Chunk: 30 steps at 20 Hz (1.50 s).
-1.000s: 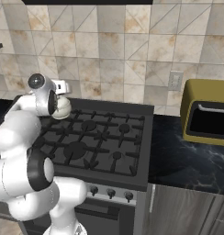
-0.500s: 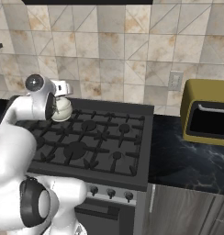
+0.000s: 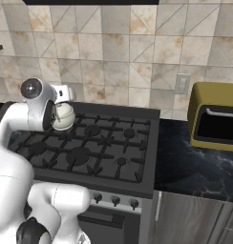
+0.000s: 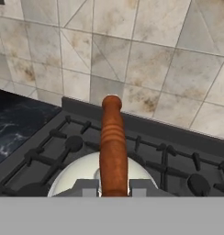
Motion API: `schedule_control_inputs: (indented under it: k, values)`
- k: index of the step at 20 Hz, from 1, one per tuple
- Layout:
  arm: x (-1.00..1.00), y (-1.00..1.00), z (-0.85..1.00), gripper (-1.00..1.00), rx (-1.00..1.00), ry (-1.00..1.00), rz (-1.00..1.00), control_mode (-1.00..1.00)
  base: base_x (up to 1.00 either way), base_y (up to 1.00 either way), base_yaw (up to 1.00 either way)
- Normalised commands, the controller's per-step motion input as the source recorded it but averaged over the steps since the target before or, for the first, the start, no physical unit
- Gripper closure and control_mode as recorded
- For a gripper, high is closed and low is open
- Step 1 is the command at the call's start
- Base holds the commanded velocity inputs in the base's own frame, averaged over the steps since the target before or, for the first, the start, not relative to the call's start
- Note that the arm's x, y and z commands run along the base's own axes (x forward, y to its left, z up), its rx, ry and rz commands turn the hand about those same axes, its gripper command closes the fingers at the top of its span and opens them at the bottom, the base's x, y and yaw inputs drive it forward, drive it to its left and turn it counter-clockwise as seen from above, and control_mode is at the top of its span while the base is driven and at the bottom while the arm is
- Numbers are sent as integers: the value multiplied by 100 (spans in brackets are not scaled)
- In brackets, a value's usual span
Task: The kettle is done boiling. Turn off the stove, then wait for 300 timesteps before moving the kettle to the dining table.
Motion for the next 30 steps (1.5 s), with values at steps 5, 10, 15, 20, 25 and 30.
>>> schedule_control_inputs:
  k: [5, 10, 15, 20, 25, 30]
  values:
    - [-56, -19, 19, 100, 0, 0, 0, -100, 0, 0, 0]
    - [-53, -19, 10, 100, 0, 0, 0, -100, 0, 0, 0]
    - [-8, 0, 0, 100, 0, 0, 0, -100, 0, 0, 0]
    - [-1, 0, 0, 100, 0, 0, 0, 100, -5, 0, -1]
    - [0, 0, 0, 100, 0, 0, 0, 100, -40, -11, -13]
    - [0, 0, 0, 100, 0, 0, 0, 100, -35, -12, -18]
